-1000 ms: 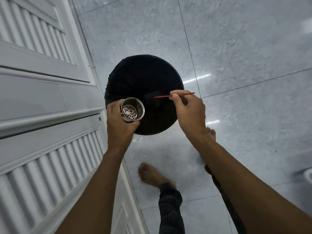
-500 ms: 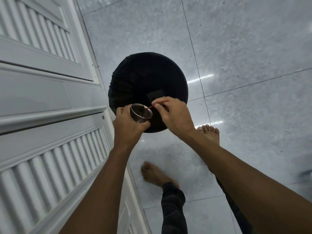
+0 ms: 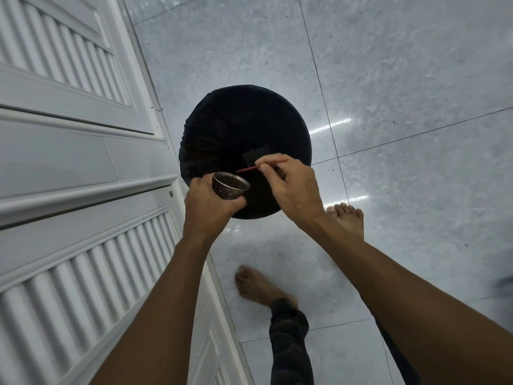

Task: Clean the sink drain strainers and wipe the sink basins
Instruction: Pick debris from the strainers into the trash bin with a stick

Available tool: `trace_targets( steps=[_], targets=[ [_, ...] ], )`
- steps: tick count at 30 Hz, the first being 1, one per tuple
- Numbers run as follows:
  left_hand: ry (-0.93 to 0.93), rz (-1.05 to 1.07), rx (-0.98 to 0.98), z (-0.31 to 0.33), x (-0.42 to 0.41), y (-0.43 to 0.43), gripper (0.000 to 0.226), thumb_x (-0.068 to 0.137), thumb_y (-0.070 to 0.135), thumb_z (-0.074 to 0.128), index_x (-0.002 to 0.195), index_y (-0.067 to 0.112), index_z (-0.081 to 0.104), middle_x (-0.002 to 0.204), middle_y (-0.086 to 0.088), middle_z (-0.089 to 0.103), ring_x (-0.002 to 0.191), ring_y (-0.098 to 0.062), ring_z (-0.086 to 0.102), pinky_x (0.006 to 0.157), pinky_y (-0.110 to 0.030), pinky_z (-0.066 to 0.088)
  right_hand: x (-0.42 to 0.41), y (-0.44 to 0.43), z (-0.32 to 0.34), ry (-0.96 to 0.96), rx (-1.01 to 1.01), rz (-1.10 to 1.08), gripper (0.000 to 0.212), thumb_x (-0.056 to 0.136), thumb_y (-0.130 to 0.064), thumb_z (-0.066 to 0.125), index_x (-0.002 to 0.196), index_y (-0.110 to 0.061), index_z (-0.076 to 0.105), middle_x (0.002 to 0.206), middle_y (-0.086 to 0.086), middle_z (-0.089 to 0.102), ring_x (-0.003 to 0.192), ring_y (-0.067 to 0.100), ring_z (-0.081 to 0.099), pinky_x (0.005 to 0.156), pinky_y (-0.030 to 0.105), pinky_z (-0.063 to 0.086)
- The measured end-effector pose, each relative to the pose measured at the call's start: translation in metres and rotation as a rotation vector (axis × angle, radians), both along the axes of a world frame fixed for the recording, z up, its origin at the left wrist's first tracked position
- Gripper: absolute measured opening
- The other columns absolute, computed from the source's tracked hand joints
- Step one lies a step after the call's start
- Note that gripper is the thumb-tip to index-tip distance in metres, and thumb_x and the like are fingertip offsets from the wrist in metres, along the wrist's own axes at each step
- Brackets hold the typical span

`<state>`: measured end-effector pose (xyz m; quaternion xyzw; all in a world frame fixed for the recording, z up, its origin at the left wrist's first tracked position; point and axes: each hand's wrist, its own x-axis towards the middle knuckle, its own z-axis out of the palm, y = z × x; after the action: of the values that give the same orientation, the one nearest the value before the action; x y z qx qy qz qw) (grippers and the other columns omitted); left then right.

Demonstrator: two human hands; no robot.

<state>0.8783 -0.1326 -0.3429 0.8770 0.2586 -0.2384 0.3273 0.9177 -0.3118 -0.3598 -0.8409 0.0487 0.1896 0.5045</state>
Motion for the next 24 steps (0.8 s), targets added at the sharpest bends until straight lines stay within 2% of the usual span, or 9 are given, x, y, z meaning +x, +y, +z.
trace_targets(
  steps=[2, 5, 10, 16, 20, 24],
  targets=[
    [0.008, -0.003, -0.004, -0.002, 0.003, 0.003, 0.064, 0.071, 0.037, 0.091, 0.125, 0.018, 0.062, 0.120, -0.006, 0.060, 0.105, -0.019, 0.061, 0.073, -0.015, 0.047, -0.001, 0.001, 0.000, 0.037, 0.051, 0.071, 0.018, 0.099, -0.027, 0.061, 0.110, -0.021, 0.074, 0.107, -0.012, 0.071, 0.094, -0.002, 0.063, 0.090, 0.013, 0.052],
    [0.006, -0.014, 0.009, -0.004, 0.006, 0.003, 0.067, 0.072, 0.038, 0.091, 0.128, 0.016, 0.060, 0.121, -0.006, 0.060, 0.104, -0.018, 0.061, 0.072, -0.013, 0.045, -0.009, 0.006, -0.002, 0.047, -0.013, 0.217, 0.021, 0.099, -0.028, 0.061, 0.112, -0.020, 0.075, 0.109, -0.007, 0.073, 0.100, 0.007, 0.064, 0.095, 0.022, 0.053],
    [0.003, 0.000, 0.018, -0.006, 0.004, -0.001, 0.075, 0.070, 0.031, 0.093, 0.133, 0.013, 0.056, 0.127, -0.007, 0.054, 0.107, -0.016, 0.056, 0.073, -0.010, 0.042, 0.003, -0.006, -0.004, -0.050, -0.079, 0.013, 0.021, 0.100, -0.028, 0.059, 0.115, -0.023, 0.073, 0.113, -0.008, 0.072, 0.100, 0.010, 0.065, 0.088, 0.024, 0.056],
    [-0.098, 0.081, -0.054, -0.002, -0.009, -0.009, 0.071, 0.073, 0.016, 0.092, 0.135, 0.019, 0.058, 0.131, 0.002, 0.057, 0.116, -0.010, 0.057, 0.086, -0.009, 0.046, 0.003, -0.020, 0.002, -0.016, -0.061, 0.036, 0.021, 0.100, -0.028, 0.060, 0.116, -0.022, 0.073, 0.112, -0.007, 0.072, 0.101, 0.008, 0.066, 0.090, 0.025, 0.057],
    [-0.180, 0.236, -0.044, 0.013, -0.020, -0.024, 0.077, 0.073, 0.023, 0.093, 0.141, 0.022, 0.056, 0.133, 0.008, 0.060, 0.124, -0.010, 0.055, 0.103, -0.031, 0.052, 0.004, -0.028, 0.016, -0.006, -0.056, -0.012, 0.023, 0.100, -0.027, 0.061, 0.118, -0.019, 0.073, 0.113, -0.006, 0.073, 0.102, 0.006, 0.065, 0.089, 0.013, 0.052],
    [-0.248, 0.277, -0.043, 0.039, -0.017, -0.036, 0.077, 0.072, 0.026, 0.094, 0.139, 0.025, 0.058, 0.133, 0.011, 0.062, 0.126, -0.009, 0.055, 0.107, -0.042, 0.052, 0.009, -0.034, 0.046, -0.019, -0.042, -0.067, 0.023, 0.099, -0.027, 0.063, 0.116, -0.018, 0.074, 0.109, -0.007, 0.073, 0.088, -0.006, 0.061, 0.080, 0.002, 0.046]
  ],
)
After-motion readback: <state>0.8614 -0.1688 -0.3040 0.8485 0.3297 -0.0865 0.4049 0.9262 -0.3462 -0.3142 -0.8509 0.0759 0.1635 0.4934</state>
